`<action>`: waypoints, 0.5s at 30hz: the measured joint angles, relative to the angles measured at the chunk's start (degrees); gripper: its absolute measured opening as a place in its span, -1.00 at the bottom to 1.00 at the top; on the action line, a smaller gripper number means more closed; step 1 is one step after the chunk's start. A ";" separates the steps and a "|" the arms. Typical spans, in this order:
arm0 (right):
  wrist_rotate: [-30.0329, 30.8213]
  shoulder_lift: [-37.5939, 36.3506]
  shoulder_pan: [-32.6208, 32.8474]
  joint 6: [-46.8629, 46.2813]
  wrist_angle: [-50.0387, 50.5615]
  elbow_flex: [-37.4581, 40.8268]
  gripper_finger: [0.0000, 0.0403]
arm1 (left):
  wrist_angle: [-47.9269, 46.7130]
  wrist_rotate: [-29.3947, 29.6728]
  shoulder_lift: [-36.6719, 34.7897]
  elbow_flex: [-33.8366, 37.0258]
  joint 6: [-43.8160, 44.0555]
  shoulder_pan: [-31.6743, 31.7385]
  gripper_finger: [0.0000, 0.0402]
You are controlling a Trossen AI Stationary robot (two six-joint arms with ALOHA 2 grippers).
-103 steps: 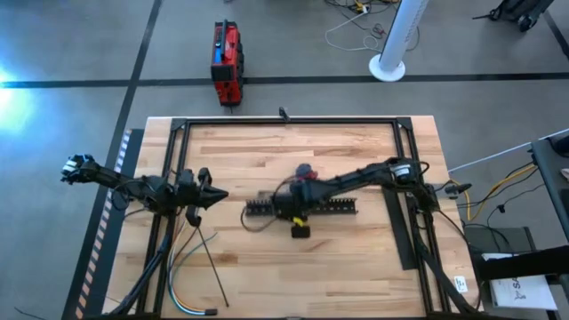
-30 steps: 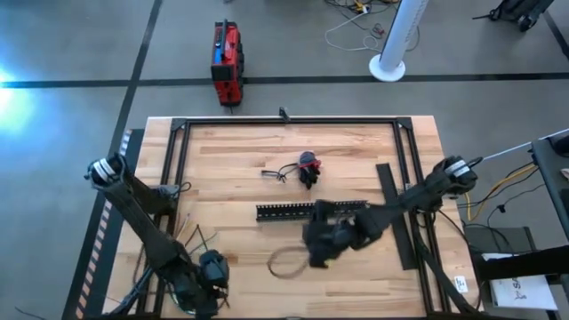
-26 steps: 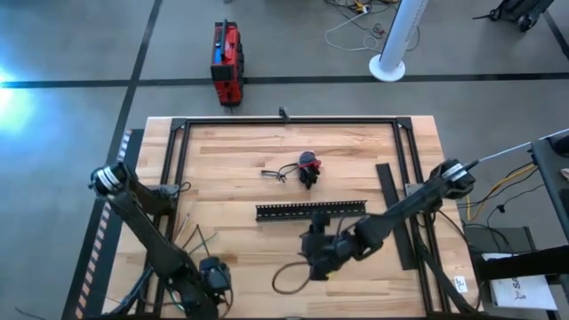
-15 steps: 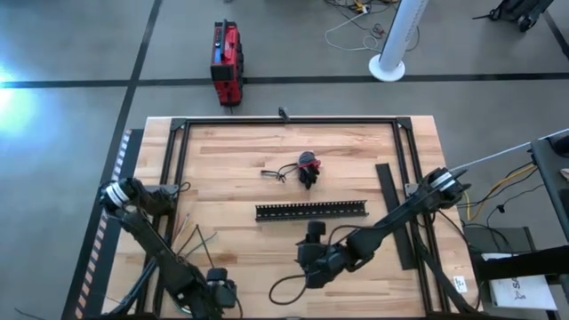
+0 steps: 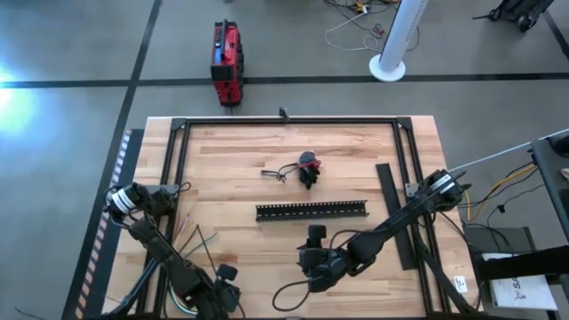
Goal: Ziptie cables
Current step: Wrap the cable wires with black zip tie
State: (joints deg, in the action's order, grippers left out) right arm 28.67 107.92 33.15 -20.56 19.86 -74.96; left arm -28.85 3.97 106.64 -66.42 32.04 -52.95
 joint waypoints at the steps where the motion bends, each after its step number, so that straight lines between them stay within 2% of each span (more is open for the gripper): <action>1: 0.02 0.00 0.00 -0.31 0.00 0.00 -0.08 | 0.13 0.00 -0.03 0.12 -0.71 0.00 -0.48; 10: 0.02 0.00 0.71 -0.89 -0.39 0.00 -0.09 | 0.18 2.65 0.64 0.56 -10.17 0.02 -0.51; 15: 0.02 0.00 1.22 -1.14 -0.50 0.00 -0.09 | 0.77 4.51 2.05 0.45 -12.22 0.72 -0.59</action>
State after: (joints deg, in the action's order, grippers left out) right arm 28.69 107.92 34.36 -21.71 19.35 -74.96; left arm -28.07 8.48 108.69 -65.98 19.81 -52.23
